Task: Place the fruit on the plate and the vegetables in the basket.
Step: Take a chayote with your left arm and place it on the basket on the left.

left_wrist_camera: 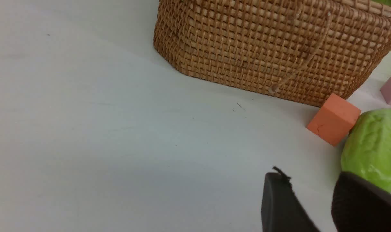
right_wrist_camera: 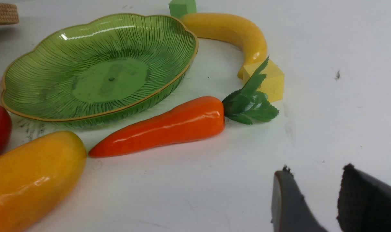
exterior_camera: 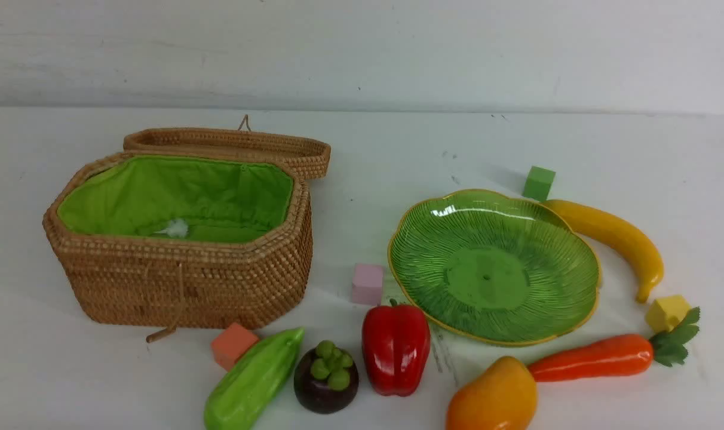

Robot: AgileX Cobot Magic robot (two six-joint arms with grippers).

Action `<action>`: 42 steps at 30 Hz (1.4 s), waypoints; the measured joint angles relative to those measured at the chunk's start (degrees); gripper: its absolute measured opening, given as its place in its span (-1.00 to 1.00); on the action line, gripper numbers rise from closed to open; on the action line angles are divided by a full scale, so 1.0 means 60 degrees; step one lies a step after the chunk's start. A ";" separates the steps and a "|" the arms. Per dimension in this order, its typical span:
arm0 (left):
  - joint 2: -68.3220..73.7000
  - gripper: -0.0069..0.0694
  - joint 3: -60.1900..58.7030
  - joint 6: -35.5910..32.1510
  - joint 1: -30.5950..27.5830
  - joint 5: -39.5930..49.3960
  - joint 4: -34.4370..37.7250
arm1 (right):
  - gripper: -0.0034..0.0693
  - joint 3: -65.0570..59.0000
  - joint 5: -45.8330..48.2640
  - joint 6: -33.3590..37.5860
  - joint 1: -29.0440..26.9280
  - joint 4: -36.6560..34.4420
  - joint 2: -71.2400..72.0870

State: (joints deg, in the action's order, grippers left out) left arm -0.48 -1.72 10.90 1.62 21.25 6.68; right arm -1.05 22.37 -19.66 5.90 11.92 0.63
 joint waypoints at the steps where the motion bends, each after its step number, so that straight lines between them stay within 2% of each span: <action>1: 0.0000 -0.19 0.0000 0.0000 0.0000 0.0000 0.0000 | -0.25 0.0000 0.0000 0.0000 0.0000 0.0000 0.0000; 24: 0.0000 -0.19 0.0000 0.0000 0.0000 0.0000 0.0000 | -0.25 0.0000 0.0000 0.0000 0.0000 0.0000 0.0000; 28: 0.0000 -0.19 0.0000 0.0000 0.0000 -0.0610 0.0081 | -0.25 0.0000 0.0000 0.0000 0.0000 0.0000 0.0000; 32: 0.0000 -0.19 0.0000 0.0193 0.0000 -0.1446 0.0997 | -0.25 0.0000 0.0000 0.0000 0.0000 0.0000 0.0000; 40: 0.0000 -0.19 0.0000 0.0978 0.0000 -0.3337 0.4516 | -0.25 0.0000 0.0000 0.0000 0.0000 0.0000 0.0000; 42: 0.0000 -0.19 0.0000 0.1000 0.0000 -0.3653 0.5042 | -0.25 0.0000 0.0000 0.0000 0.0000 0.0000 0.0000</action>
State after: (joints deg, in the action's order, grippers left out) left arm -0.48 -1.72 16.90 1.62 -0.67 36.93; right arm -1.05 22.37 -19.66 5.90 11.92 0.63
